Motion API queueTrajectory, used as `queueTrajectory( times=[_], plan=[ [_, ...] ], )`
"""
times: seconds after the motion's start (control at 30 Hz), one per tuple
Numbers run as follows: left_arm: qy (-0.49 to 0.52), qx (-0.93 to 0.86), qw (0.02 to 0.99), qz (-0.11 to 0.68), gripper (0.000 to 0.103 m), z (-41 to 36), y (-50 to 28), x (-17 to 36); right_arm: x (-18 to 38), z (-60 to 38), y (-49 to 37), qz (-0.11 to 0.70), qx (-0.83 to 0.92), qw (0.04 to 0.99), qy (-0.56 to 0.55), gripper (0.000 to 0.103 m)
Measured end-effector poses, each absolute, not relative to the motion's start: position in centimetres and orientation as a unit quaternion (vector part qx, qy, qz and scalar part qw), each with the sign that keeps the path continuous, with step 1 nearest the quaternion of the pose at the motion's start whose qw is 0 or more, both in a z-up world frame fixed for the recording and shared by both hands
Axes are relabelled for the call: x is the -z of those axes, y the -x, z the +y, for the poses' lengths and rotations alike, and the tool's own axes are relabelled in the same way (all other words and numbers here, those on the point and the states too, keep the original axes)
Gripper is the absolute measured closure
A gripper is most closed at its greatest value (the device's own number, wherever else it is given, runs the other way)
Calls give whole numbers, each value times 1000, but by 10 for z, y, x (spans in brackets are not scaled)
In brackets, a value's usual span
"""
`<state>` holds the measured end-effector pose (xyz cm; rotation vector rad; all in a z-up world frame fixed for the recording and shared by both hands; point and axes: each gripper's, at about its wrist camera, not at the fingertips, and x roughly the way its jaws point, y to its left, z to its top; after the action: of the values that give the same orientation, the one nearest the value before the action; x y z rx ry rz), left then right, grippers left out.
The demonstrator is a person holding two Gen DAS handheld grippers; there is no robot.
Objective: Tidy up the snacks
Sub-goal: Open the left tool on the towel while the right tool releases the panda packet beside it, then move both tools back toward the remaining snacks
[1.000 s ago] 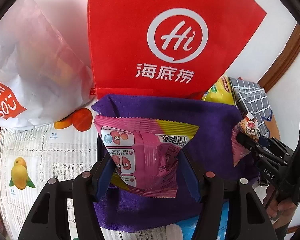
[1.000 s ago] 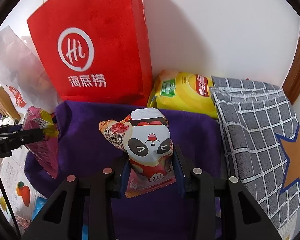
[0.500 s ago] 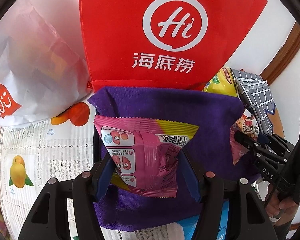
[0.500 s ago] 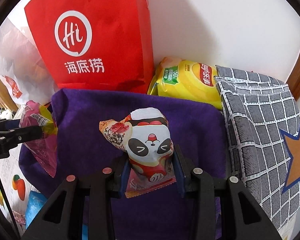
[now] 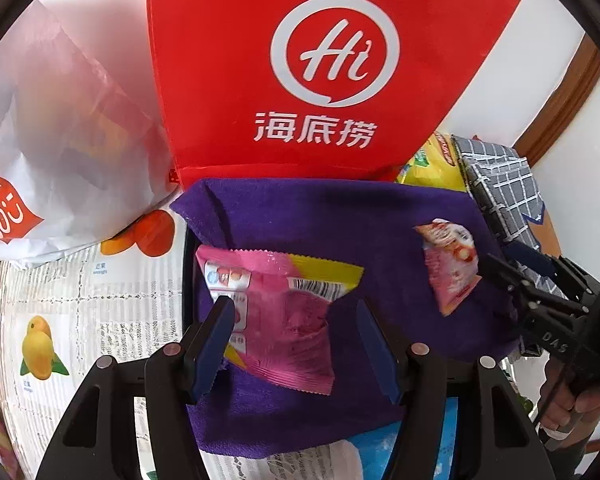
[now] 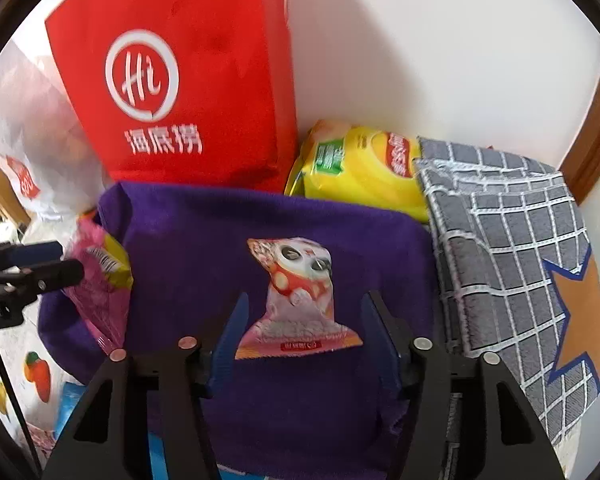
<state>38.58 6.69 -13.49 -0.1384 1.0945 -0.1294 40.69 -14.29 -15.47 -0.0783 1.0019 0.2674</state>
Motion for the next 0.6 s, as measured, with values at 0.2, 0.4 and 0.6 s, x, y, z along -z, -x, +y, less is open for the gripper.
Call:
queueTrajectory(
  times=[0.2,0.4,0.6],
  plan=[
    [58,69,855,510,30,66,-376,118,131,-151,-395,467,-114,876,19,31],
    [51,68,870,485,25,67,-367,95,116,-160,-365,458,-80,885,28,24],
    [67,61,877,472,24,79,-359,76,102,-174,-325,452,-32,891,34,22]
  ],
)
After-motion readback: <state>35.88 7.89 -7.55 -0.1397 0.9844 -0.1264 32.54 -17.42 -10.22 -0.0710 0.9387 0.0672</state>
